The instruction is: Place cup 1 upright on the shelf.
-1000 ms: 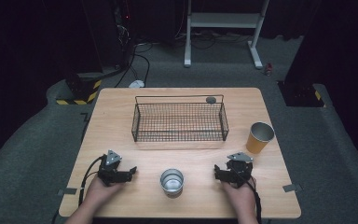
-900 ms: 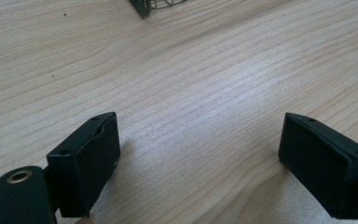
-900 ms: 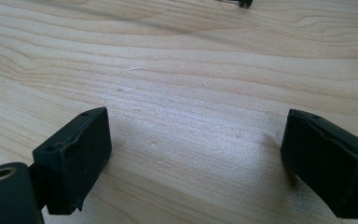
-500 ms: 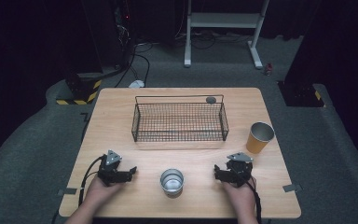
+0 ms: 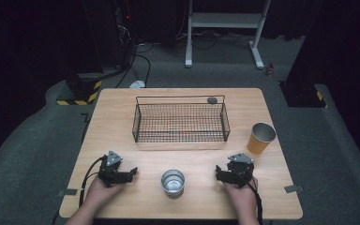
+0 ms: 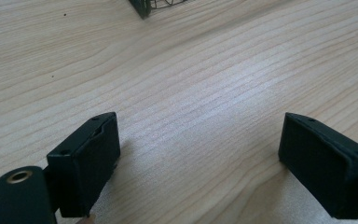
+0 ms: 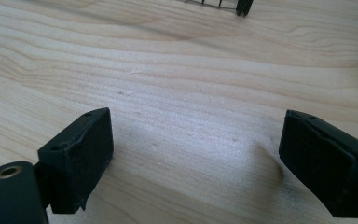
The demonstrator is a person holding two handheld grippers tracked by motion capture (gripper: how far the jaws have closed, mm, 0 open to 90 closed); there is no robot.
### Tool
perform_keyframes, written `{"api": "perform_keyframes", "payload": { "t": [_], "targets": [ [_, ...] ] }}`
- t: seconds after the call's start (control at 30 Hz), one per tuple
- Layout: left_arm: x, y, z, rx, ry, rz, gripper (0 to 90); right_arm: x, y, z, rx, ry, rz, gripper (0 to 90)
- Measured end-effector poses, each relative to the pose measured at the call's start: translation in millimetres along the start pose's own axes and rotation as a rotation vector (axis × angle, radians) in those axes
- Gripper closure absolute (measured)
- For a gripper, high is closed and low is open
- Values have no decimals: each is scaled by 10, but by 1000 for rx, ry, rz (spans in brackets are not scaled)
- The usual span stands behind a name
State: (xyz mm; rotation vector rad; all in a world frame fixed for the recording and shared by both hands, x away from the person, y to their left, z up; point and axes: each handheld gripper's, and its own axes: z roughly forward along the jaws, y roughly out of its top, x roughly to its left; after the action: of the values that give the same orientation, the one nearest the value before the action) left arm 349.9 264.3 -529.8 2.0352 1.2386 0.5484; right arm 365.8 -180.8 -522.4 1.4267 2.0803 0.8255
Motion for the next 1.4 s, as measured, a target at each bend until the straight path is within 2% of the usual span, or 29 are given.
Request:
{"api": "perform_keyframes", "payload": {
  "t": [0.17, 0.3, 0.47, 0.63, 1.03, 1.4],
  "targets": [
    [1, 0, 0, 0, 0, 1, 129, -20, 27, -57, -38, -8, 9, 109],
    [1, 0, 0, 0, 0, 1, 129, -25, 35, -90, -55, -6, 19, 107],
    [-1, 2, 1, 1, 3, -1, 128, -37, 34, -120, -71, 6, 7, 101],
    [-1, 2, 1, 1, 3, -2, 129, -72, 39, -146, -91, 0, 25, 101],
    [5, 5, 5, 7, 10, -11, 111, -251, 28, -223, -128, -44, 62, 102],
    [12, 6, 7, 13, 20, -16, 89, -406, 18, -238, -149, -83, 75, 103]
  ]
}}
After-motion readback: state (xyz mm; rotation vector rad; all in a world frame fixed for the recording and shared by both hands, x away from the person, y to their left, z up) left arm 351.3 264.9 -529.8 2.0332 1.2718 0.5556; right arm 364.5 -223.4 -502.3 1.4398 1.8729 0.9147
